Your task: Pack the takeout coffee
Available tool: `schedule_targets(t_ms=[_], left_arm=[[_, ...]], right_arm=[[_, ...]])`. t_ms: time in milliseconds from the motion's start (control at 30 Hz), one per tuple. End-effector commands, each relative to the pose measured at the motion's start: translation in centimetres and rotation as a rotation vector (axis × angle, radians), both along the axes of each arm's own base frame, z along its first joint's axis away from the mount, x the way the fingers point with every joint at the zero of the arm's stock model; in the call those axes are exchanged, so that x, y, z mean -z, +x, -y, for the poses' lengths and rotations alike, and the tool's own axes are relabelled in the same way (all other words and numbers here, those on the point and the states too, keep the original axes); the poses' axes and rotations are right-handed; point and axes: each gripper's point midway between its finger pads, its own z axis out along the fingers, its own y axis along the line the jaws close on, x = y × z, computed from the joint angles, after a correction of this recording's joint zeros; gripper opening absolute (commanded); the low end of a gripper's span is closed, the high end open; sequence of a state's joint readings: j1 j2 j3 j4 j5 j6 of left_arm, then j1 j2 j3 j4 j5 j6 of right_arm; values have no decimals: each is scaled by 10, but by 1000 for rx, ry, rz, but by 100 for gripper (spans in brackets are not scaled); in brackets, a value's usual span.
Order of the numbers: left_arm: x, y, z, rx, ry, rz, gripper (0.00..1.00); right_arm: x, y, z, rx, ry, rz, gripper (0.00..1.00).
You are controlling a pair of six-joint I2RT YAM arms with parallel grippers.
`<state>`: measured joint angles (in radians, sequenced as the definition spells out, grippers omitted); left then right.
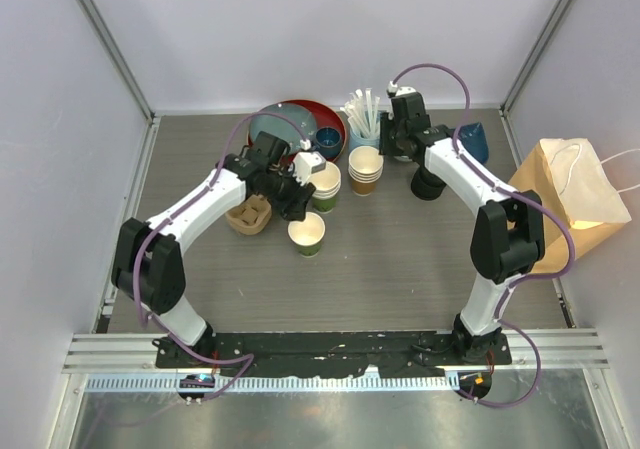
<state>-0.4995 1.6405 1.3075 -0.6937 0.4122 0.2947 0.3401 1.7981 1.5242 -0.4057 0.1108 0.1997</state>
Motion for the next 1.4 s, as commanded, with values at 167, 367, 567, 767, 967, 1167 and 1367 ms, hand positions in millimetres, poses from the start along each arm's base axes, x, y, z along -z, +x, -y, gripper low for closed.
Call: schedule_targets(t_ms=[167, 367, 567, 767, 967, 1167, 1367], left_arm=[[-54, 21, -8, -71, -72, 81, 53], [-51, 22, -12, -79, -65, 67, 53], [-51, 23, -13, -81, -67, 68, 53], [-53, 23, -14, -83, -71, 71, 53], [-53, 22, -14, -80, -73, 69, 53], [-55, 23, -14, -83, -76, 74, 53], [-56, 22, -13, -81, -78, 70, 53]], right_arm=[[4, 6, -7, -62, -44, -28, 33], [10, 4, -17, -106, -50, -43, 29], [13, -1, -20, -118, -68, -56, 31], [4, -9, -20, -123, -65, -40, 32], [-11, -15, -24, -138, -47, 4, 35], [7, -17, -22, -137, -72, -32, 33], [15, -14, -22, -136, -85, -54, 20]])
